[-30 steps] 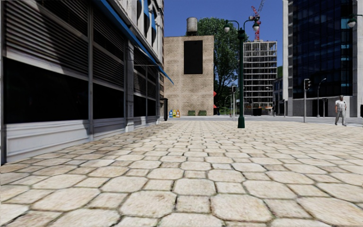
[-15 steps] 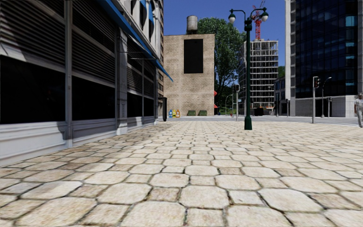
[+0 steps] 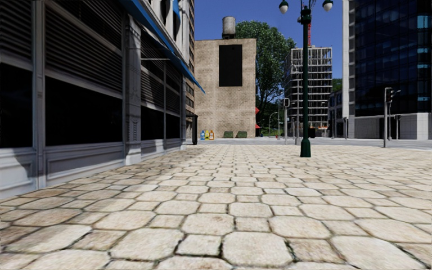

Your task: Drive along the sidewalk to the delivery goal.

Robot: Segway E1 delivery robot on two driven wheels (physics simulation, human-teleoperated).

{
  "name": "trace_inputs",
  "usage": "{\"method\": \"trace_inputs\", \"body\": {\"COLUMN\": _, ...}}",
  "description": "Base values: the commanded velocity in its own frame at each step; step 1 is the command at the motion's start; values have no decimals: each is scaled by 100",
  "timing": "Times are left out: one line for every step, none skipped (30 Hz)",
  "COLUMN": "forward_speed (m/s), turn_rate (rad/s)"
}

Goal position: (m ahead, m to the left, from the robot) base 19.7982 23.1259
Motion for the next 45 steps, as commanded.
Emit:
{"method": "trace_inputs", "body": {"forward_speed": 200, "turn_rate": 0}}
{"method": "trace_inputs", "body": {"forward_speed": 200, "turn_rate": 0}}
{"method": "trace_inputs", "body": {"forward_speed": 200, "turn_rate": 0}}
{"method": "trace_inputs", "body": {"forward_speed": 200, "turn_rate": 0}}
{"method": "trace_inputs", "body": {"forward_speed": 200, "turn_rate": 0}}
{"method": "trace_inputs", "body": {"forward_speed": 200, "turn_rate": 0}}
{"method": "trace_inputs", "body": {"forward_speed": 200, "turn_rate": 0}}
{"method": "trace_inputs", "body": {"forward_speed": 200, "turn_rate": 0}}
{"method": "trace_inputs", "body": {"forward_speed": 200, "turn_rate": 0}}
{"method": "trace_inputs", "body": {"forward_speed": 200, "turn_rate": 0}}
{"method": "trace_inputs", "body": {"forward_speed": 200, "turn_rate": 0}}
{"method": "trace_inputs", "body": {"forward_speed": 200, "turn_rate": 0}}
{"method": "trace_inputs", "body": {"forward_speed": 200, "turn_rate": 0}}
{"method": "trace_inputs", "body": {"forward_speed": 200, "turn_rate": 0}}
{"method": "trace_inputs", "body": {"forward_speed": 200, "turn_rate": 0}}
{"method": "trace_inputs", "body": {"forward_speed": 200, "turn_rate": 0}}
{"method": "trace_inputs", "body": {"forward_speed": 200, "turn_rate": 0}}
{"method": "trace_inputs", "body": {"forward_speed": 200, "turn_rate": 0}}
{"method": "trace_inputs", "body": {"forward_speed": 200, "turn_rate": 0}}
{"method": "trace_inputs", "body": {"forward_speed": 200, "turn_rate": 0}}
{"method": "trace_inputs", "body": {"forward_speed": 200, "turn_rate": 0}}
{"method": "trace_inputs", "body": {"forward_speed": 200, "turn_rate": 0}}
{"method": "trace_inputs", "body": {"forward_speed": 200, "turn_rate": 0}}
{"method": "trace_inputs", "body": {"forward_speed": 200, "turn_rate": 0}}
{"method": "trace_inputs", "body": {"forward_speed": 200, "turn_rate": 0}}
{"method": "trace_inputs", "body": {"forward_speed": 200, "turn_rate": 0}}
{"method": "trace_inputs", "body": {"forward_speed": 200, "turn_rate": 0}}
{"method": "trace_inputs", "body": {"forward_speed": 200, "turn_rate": 0}}
{"method": "trace_inputs", "body": {"forward_speed": 200, "turn_rate": 0}}
{"method": "trace_inputs", "body": {"forward_speed": 200, "turn_rate": 0}}
{"method": "trace_inputs", "body": {"forward_speed": 200, "turn_rate": 0}}
{"method": "trace_inputs", "body": {"forward_speed": 200, "turn_rate": 0}}
{"method": "trace_inputs", "body": {"forward_speed": 200, "turn_rate": 0}}
{"method": "trace_inputs", "body": {"forward_speed": 200, "turn_rate": 0}}
{"method": "trace_inputs", "body": {"forward_speed": 200, "turn_rate": 0}}
{"method": "trace_inputs", "body": {"forward_speed": 200, "turn_rate": 0}}
{"method": "trace_inputs", "body": {"forward_speed": 200, "turn_rate": 0}}
{"method": "trace_inputs", "body": {"forward_speed": 200, "turn_rate": 0}}
{"method": "trace_inputs", "body": {"forward_speed": 200, "turn_rate": 0}}
{"method": "trace_inputs", "body": {"forward_speed": 200, "turn_rate": 0}}
{"method": "trace_inputs", "body": {"forward_speed": 200, "turn_rate": 0}}
{"method": "trace_inputs", "body": {"forward_speed": 200, "turn_rate": 0}}
{"method": "trace_inputs", "body": {"forward_speed": 200, "turn_rate": 0}}
{"method": "trace_inputs", "body": {"forward_speed": 200, "turn_rate": 0}}
{"method": "trace_inputs", "body": {"forward_speed": 200, "turn_rate": 0}}
